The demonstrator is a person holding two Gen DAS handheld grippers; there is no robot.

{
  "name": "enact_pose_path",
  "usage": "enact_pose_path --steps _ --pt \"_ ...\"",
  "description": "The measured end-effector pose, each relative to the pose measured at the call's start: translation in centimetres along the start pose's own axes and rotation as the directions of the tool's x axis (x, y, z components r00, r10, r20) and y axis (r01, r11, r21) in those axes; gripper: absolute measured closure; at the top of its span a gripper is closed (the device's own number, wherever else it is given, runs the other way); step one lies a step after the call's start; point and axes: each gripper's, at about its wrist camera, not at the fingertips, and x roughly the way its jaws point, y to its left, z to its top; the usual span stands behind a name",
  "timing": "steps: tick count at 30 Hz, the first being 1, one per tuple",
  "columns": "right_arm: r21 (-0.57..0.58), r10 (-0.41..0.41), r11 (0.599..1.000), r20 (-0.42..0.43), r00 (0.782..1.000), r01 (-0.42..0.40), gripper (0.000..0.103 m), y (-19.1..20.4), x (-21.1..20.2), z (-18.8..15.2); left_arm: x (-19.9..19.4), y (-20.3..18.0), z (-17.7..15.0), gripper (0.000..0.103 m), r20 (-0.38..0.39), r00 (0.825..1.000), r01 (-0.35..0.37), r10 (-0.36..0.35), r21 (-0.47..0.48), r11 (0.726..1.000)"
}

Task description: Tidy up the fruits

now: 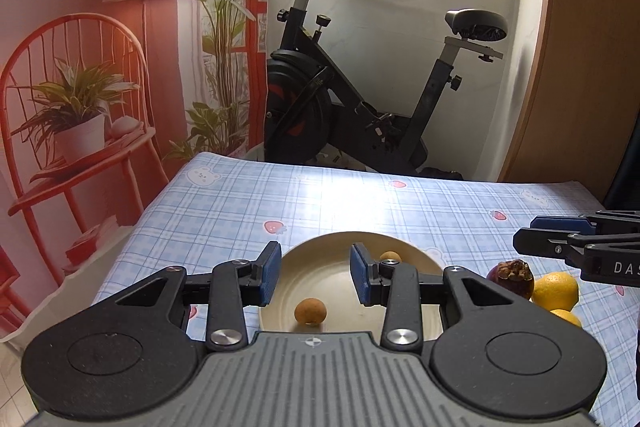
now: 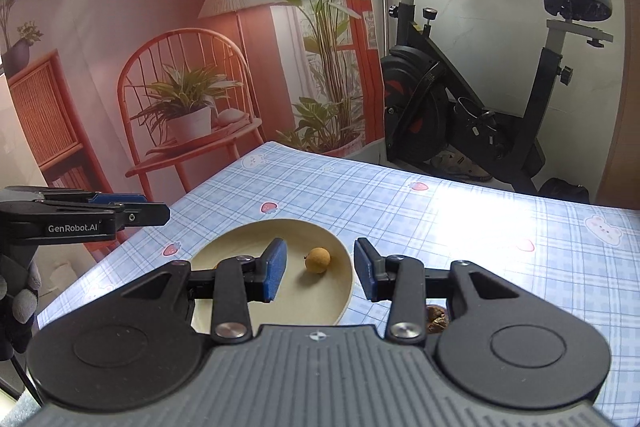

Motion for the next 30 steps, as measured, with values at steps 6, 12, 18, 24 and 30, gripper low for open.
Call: enact_pose_path --steps 6,12,18,24,30 --pt "0.110 -0.049 0.993 0.062 0.997 0.042 0.062 -1.4 -3.3 -1.8 -2.0 -2.1 -0.5 0.063 0.040 0.999 0.015 -0.016 0.033 0.999" --pt "0.156 -0.098 0.984 0.088 0.991 0.083 0.062 -2.1 -5.5 -2.8 -3.0 -2.7 -1.1 0.063 0.042 0.999 0.033 -0.034 0.023 0.999" --pt "0.158 -0.111 0.983 0.081 0.991 0.097 0.062 -2.5 -6.6 -4.0 -3.2 -2.7 -1.2 0.056 0.036 0.998 0.052 -0.053 0.012 0.999" --pt "0.134 -0.125 0.984 0.037 0.991 0.119 0.062 -2.8 -6.4 -4.7 -2.3 -2.5 -1.5 0.053 -0.007 0.997 0.083 -0.083 0.007 0.997" --pt "0.146 -0.194 0.971 0.007 0.981 0.190 0.062 -4.3 -7.0 -5.2 -2.1 -1.7 -1.6 0.053 -0.019 0.994 0.103 -0.104 -0.030 0.994"
